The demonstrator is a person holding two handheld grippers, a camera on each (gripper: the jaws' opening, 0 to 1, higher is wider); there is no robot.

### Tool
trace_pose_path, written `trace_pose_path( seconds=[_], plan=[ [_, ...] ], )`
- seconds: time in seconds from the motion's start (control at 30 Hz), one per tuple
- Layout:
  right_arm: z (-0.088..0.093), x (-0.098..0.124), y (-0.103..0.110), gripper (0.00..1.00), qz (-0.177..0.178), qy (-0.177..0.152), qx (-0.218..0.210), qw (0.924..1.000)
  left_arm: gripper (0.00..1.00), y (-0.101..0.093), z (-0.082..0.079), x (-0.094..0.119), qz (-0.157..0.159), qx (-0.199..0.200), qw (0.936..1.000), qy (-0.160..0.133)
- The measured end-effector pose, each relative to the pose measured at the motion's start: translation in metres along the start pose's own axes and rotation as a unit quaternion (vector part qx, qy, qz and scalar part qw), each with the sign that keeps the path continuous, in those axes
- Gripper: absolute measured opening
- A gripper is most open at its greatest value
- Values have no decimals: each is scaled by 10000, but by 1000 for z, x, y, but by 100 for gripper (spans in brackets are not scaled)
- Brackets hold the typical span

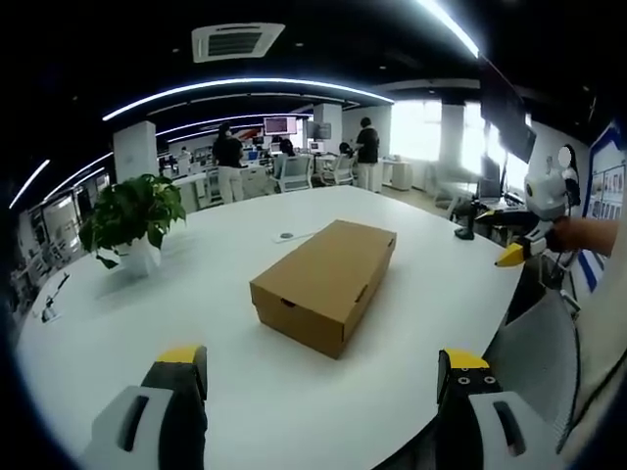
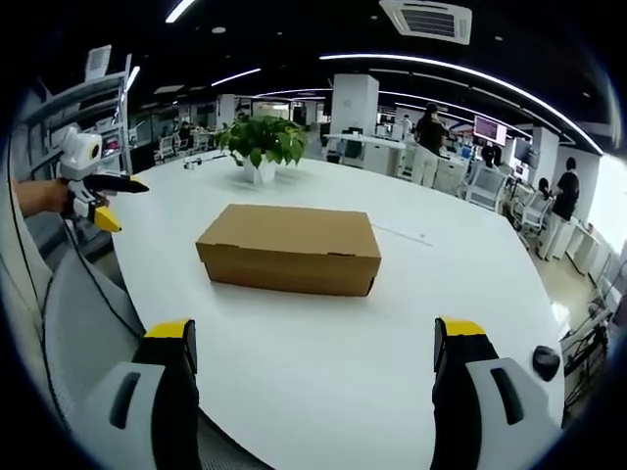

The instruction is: Operate the shoe box by opening the lid, removing the specified soft item, and placing it in the target area until the item is outside and the box remains undamaged.

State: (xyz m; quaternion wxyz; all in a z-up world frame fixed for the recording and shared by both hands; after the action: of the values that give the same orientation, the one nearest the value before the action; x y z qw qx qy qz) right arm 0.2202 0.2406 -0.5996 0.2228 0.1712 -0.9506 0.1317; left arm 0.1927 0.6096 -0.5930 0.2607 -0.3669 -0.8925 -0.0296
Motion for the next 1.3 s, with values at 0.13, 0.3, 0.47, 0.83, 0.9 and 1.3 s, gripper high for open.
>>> trace_pose_path(
  seconds=[0.13,0.3,0.47,0.83,0.9,1.3],
  plan=[
    [2,-4,-1,96,-143,46,192,9997,100,-3,3,-3,0,1,9999,103],
    [2,-11,-7,93,-232,62,336,9991,99,-4,3,-6,-47,6,9999,134],
    [-2,-20,-11,91,-353,-81,684,9970,98,-3,3,-8,-121,9,9998,166],
    [-7,-42,-17,91,-636,-94,1043,9925,94,-5,1,-23,-194,-10,9995,234],
    [-8,-45,-19,90,-662,-138,1110,9915,92,-5,0,-25,-188,10,9996,215],
    [-16,-66,-39,86,-829,-149,1407,9865,85,-2,-1,-44,-163,183,9995,205]
  ],
)
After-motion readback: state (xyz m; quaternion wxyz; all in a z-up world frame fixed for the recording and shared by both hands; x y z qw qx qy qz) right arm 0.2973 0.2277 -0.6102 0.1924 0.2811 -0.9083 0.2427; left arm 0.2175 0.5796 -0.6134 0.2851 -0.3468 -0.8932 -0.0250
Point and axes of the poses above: the point that each gripper's makers call its tool centre point, and the gripper's own axes: x roughly backward along the fingers, y roughly to its left, z roughly out of its underside, the point moved 6 cm from there along x, roughly backward along the fingers, and after that the axes turned 14 degrees about z, right-handed, at the moved point
